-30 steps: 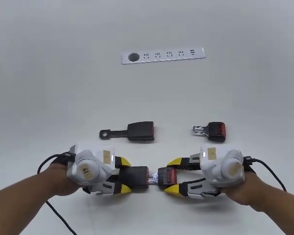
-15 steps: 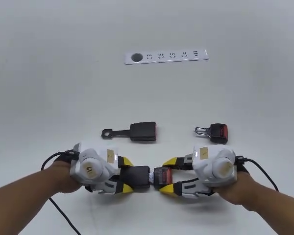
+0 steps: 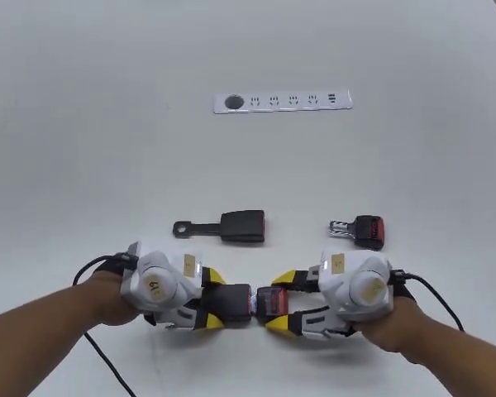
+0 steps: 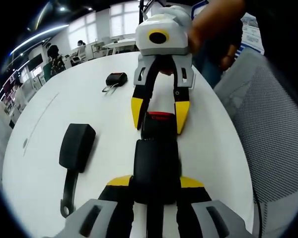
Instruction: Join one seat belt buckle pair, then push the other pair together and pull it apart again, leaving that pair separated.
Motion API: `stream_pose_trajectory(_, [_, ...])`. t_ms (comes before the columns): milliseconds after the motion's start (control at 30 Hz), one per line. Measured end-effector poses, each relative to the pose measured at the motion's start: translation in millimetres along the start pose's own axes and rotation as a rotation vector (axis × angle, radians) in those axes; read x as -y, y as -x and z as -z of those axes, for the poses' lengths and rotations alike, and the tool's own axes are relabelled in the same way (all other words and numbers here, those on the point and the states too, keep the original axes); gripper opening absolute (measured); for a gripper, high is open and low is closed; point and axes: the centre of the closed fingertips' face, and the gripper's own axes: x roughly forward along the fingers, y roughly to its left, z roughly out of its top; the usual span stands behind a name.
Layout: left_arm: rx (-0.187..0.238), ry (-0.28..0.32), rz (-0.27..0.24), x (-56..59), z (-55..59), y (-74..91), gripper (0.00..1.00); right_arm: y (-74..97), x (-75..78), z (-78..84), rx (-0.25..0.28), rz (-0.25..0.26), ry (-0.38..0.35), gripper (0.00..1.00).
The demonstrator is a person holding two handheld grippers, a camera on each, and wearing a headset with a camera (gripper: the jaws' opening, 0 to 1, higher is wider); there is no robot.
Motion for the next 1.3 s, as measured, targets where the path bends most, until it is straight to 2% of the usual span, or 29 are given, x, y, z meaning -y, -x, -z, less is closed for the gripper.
stream_pose_trajectory(367, [0.032, -0.013, 0.015, 1.1, 0.7, 2.4, 0.33, 1.2, 0.2, 1.2, 0.008, -0.006, 0.032, 0.34])
stream_pose_trajectory(767, [0.093, -0.003, 0.024, 0.1, 2.4, 4.2, 0.33, 1.6, 1.1, 0.7, 0.045, -0.005, 0.059, 0.33])
stream_pose_trajectory(1300, [0.123, 0.007, 0.033, -0.8, 1.1, 5.2, 0.33, 3.3, 0.8, 0.6, 0.066, 0.011, 0.077, 0.33])
